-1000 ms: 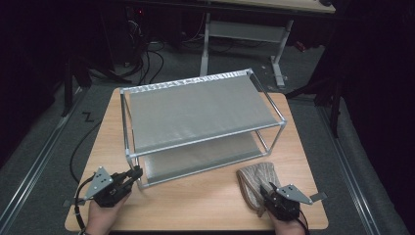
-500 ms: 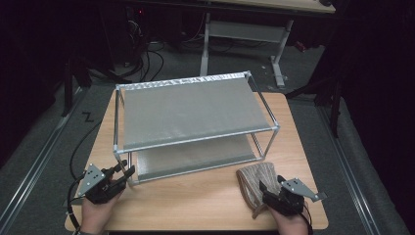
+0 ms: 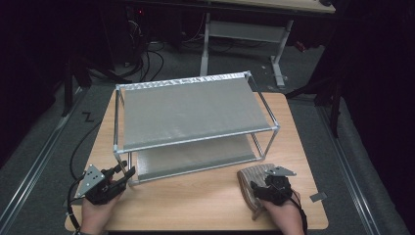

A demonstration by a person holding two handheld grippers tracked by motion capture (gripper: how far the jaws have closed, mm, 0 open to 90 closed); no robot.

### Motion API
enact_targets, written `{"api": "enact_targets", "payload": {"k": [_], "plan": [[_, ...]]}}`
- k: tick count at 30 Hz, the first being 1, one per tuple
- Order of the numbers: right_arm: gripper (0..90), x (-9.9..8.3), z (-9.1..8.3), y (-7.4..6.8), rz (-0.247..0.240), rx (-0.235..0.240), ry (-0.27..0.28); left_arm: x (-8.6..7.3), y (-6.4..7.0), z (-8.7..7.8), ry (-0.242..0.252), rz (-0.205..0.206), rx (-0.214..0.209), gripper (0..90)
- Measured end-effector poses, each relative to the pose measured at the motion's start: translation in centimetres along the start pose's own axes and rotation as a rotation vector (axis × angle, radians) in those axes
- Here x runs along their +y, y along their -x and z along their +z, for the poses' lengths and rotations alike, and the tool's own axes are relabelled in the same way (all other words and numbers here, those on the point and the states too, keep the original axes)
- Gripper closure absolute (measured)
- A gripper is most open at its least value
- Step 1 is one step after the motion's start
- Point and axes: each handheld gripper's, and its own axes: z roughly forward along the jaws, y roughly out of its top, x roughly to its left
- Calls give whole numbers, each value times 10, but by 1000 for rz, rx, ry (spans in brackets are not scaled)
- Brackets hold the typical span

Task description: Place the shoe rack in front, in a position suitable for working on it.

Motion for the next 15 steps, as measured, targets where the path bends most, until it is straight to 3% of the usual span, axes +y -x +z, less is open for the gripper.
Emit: {"api": "enact_targets", "payload": {"k": [4, 8, 12, 15], "plan": [[190, -8, -9, 0, -9, 29, -58, 0, 4, 0, -9, 20, -14, 573], [172, -8, -19, -1, -23, 58, -86, 0, 3, 1, -7, 12, -18, 563], [155, 5, -23, -1, -45, 44, -110, 0, 3, 3, -1, -2, -12, 563], [147, 9, -14, 1, -58, 28, -173, 0, 3, 3, -3, -3, -15, 563]]}}
